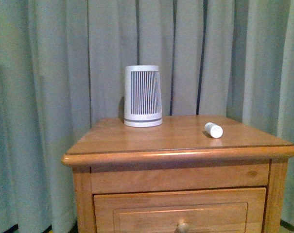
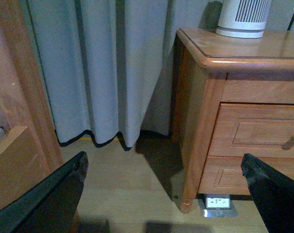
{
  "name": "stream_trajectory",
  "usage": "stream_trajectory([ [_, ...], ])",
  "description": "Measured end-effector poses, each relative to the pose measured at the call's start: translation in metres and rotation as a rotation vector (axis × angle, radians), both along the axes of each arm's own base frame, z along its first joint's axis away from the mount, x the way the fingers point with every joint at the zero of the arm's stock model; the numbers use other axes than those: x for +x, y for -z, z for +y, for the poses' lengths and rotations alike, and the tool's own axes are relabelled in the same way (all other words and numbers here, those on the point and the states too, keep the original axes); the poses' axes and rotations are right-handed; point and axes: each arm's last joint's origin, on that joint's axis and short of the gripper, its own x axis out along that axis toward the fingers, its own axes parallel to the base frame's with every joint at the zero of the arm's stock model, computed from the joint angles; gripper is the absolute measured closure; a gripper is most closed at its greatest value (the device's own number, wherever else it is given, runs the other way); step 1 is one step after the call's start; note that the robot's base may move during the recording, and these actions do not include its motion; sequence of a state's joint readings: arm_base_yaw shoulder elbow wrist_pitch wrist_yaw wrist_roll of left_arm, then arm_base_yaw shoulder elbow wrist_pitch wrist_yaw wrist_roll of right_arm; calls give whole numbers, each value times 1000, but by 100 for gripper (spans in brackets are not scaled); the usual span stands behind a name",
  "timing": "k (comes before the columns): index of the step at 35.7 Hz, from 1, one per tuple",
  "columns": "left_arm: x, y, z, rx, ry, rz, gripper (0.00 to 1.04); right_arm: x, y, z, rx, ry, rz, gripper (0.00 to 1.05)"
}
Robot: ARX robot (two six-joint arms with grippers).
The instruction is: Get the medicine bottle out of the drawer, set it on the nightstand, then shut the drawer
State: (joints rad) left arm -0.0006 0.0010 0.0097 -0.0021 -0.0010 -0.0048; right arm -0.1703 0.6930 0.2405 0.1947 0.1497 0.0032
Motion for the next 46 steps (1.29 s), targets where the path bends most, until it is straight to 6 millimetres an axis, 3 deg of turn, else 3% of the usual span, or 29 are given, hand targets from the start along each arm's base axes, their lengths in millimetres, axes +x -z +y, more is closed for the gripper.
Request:
stream_trajectory([
  [4, 0, 0, 0, 0, 0, 0, 7, -32, -3, 15, 15, -60, -109, 7],
  [8, 0, 0, 0, 0, 0, 0, 7, -46, 1, 21, 58, -108, -167, 7],
  [20, 0, 0, 0, 0, 0, 0, 7, -56, 15, 31, 93, -194, -216, 8],
  [23, 0, 0, 0, 0, 0, 0, 7, -56, 16, 31, 46, -307, -260, 24],
  [27, 0, 0, 0, 0, 0, 0, 7, -56, 20, 31, 18, -318, -257, 47],
  [39, 0, 0, 0, 0, 0, 0, 7, -56, 28, 31, 2, -318, -262, 97],
  [41, 0, 0, 0, 0, 0, 0, 7, -56, 28, 31, -2, -319, -262, 102],
  [46, 0, 0, 0, 0, 0, 0, 7, -56, 27, 31, -1, -319, -262, 102],
])
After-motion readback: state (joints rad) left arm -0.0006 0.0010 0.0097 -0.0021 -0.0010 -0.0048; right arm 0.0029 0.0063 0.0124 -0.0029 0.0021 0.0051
